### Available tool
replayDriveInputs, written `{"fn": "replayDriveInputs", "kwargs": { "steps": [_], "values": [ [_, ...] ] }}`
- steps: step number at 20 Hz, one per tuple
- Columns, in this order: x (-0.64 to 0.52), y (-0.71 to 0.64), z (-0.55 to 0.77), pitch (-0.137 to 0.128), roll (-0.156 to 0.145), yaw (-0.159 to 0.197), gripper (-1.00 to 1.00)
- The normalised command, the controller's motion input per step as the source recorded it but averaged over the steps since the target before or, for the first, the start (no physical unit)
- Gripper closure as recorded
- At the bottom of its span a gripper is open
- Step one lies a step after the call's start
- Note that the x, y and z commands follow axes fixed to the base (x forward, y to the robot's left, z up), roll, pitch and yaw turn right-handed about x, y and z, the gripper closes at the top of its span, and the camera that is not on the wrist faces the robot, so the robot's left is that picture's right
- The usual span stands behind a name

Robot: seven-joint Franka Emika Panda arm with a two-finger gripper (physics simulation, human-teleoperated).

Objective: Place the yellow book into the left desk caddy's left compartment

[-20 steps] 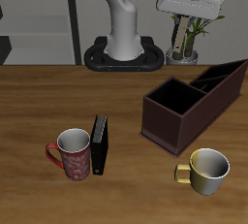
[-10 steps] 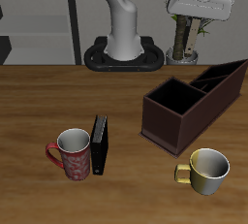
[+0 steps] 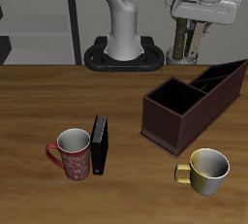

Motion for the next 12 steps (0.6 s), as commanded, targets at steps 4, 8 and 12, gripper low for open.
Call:
{"fn": "replayDriveInputs", "kwargs": {
  "steps": [4, 8, 12],
  "values": [
    [-0.07, 0.35, 0.0, -0.002, 0.067, 0.008, 1.0],
    [-0.05, 0.34, 0.02, 0.014, 0.059, -0.017, 1.0],
    [0.03, 0.32, -0.06, 0.002, 0.058, 0.007, 1.0]
  ]
}}
